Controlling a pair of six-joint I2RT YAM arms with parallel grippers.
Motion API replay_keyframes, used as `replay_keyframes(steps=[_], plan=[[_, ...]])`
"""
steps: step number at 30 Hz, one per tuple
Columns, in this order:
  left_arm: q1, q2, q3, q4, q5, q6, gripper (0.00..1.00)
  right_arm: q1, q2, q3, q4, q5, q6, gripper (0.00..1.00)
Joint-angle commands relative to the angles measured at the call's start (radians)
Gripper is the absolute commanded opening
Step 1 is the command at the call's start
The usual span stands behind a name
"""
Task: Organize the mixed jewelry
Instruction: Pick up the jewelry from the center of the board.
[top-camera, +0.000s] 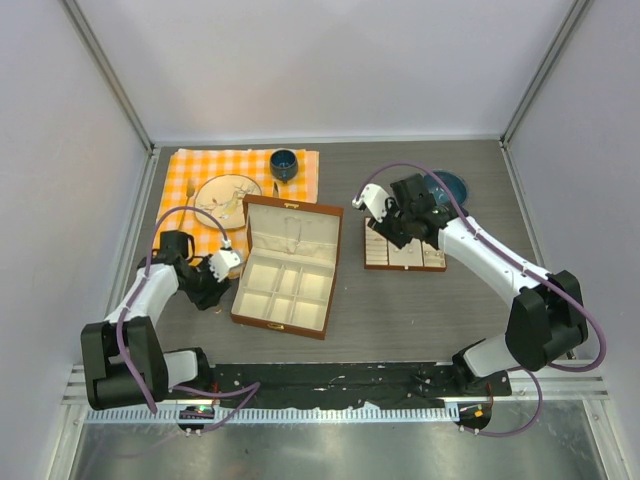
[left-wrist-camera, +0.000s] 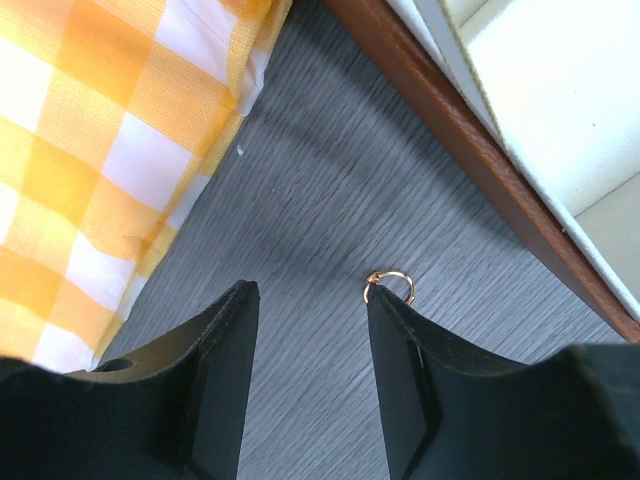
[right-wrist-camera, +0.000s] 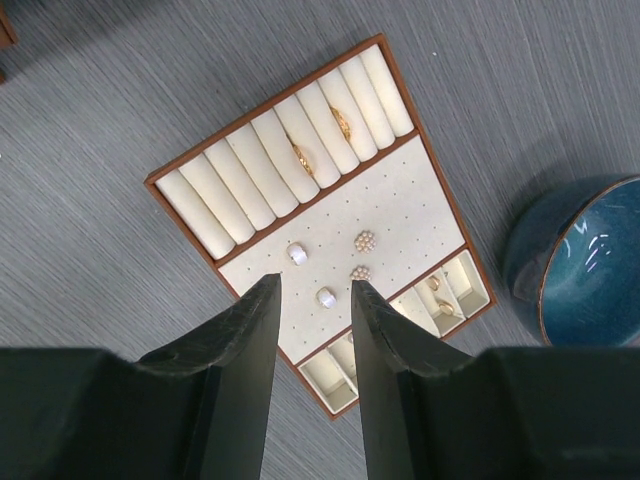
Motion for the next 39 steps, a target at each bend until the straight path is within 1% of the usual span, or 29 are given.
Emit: replay_keyframes(steps=[1,17,31,36,39], plan=[[-0.006,-0.045,-0.004,-0.012,0.016,0.034,0.52,0.005,-0.034,-0.007,0.001,-0.006,0.010,0.40],[-0.017,-0.070,-0.046,-0.030,0.038,0.054,0.51,0.005,-0.031,-0.025,0.003,-0.002,0.015,0.40],[-0.020,-0.045,-0.084,0.050,0.010,0.040,0.46,0.005,-0.025,-0.030,-0.002,-0.012,0.021,0.40],[-0.020,-0.047,-0.081,0.045,0.021,0.032,0.45,0.007,-0.025,-0.039,-0.002,-0.011,0.021,0.40],[-0.020,-0.054,-0.073,0.013,0.033,0.032,0.45,0.005,-0.023,-0.044,-0.004,-0.011,0.021,0.40]])
